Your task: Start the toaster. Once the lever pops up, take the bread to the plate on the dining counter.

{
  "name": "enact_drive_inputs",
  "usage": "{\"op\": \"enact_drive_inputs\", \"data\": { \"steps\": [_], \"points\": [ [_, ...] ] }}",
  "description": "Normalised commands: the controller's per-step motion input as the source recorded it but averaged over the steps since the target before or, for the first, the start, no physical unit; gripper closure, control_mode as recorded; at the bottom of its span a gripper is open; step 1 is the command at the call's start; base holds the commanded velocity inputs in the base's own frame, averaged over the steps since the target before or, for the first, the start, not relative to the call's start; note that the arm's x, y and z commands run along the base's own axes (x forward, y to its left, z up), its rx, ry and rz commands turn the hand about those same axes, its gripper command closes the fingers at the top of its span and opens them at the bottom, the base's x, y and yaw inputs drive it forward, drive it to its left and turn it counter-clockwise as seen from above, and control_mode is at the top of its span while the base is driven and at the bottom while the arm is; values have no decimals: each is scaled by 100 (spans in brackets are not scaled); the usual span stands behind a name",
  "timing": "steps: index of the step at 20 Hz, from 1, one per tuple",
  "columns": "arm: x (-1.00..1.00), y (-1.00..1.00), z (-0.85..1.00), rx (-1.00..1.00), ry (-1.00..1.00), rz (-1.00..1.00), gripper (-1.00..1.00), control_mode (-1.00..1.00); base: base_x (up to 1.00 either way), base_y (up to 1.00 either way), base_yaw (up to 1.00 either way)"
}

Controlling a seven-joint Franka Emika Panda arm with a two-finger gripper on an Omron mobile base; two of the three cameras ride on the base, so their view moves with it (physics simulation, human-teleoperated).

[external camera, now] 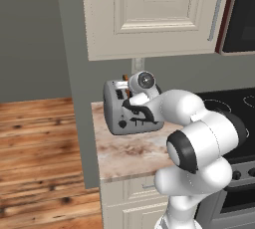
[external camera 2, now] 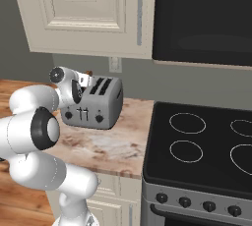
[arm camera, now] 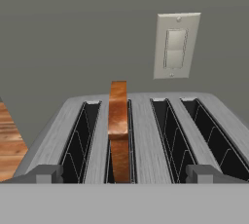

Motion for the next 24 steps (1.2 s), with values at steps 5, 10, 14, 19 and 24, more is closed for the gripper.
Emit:
{"op": "enact_drive_inputs", "data": {
  "steps": [5, 10, 14, 19, 24],
  "points": [
    [0, 0, 0, 0, 0, 0, -100, -100, 0, 0, 0],
    [0, 0, 0, 0, 0, 0, -100, -100, 0, 0, 0],
    [0, 0, 0, 0, 0, 0, -100, -100, 0, 0, 0],
    [0, 0, 0, 0, 0, 0, -100, -100, 0, 0, 0],
    [0, 0, 0, 0, 0, 0, -100, -100, 0, 0, 0]
  ]
}}
